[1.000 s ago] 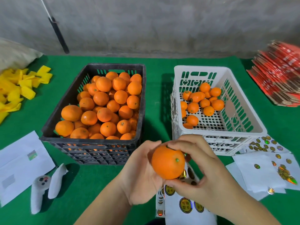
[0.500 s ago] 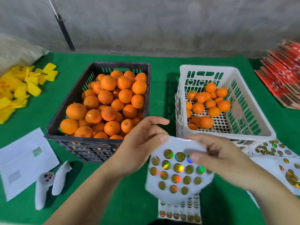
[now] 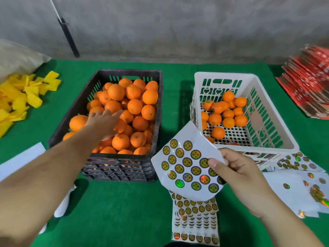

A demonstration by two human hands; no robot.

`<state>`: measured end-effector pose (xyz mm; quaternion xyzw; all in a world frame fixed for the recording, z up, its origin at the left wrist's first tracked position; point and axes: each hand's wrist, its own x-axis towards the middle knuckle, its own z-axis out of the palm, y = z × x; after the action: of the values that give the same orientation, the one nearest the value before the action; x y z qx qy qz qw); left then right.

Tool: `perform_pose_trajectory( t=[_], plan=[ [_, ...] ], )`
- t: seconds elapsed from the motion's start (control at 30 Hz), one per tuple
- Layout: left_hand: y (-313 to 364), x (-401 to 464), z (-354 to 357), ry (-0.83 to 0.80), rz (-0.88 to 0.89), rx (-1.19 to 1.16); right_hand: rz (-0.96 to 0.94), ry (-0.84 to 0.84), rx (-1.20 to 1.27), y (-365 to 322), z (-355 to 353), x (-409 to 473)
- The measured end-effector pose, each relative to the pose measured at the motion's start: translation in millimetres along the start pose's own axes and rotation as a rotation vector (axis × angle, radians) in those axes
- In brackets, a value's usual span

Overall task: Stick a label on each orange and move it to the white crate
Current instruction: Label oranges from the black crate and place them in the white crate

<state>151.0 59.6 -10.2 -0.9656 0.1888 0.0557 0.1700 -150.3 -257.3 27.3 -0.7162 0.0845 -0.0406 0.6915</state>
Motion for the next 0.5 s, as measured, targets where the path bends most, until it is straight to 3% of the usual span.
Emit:
perform_pose_trajectory(
  t=[0.07, 0.13, 0.17, 0.23, 0.27, 0.33, 0.43, 0.5],
  plan=[
    [-11.2, 2.0, -3.1, 0.03, 0.033, 0.079, 0.021, 0.007, 0.027, 2.8, 0.7, 1.1],
    [-13.2, -3.6, -9.3, 0.084, 0.017, -0.028, 0.038, 0.009, 0.058, 4.2, 0.5, 2.0],
    [-8.5, -11.0, -16.0, 0.13, -0.026, -0.237, 0.042, 0.016, 0.08, 4.5, -0.2, 2.5],
    [9.9, -33.9, -35.2, 0.134, -0.132, -0.946, 0.06, 0.024, 0.139, 3.9, -3.1, 2.8],
    [22.3, -49.5, -46.5, 0.08, -0.117, -1.297, 0.068, 0.021, 0.169, 3.1, -4.8, 3.0],
    [45.7, -84.4, -62.5, -0.078, 0.081, -1.761, 0.071, 0.011, 0.228, 2.2, -8.6, 3.7],
    [80.3, -127.1, -80.1, -0.252, 0.422, -2.043, 0.072, 0.011, 0.276, -3.8, -12.1, 4.9],
    [100.1, -145.6, -84.5, -0.304, 0.444, -2.147, 0.065, 0.038, 0.237, -5.3, -16.2, 5.1]
  ],
)
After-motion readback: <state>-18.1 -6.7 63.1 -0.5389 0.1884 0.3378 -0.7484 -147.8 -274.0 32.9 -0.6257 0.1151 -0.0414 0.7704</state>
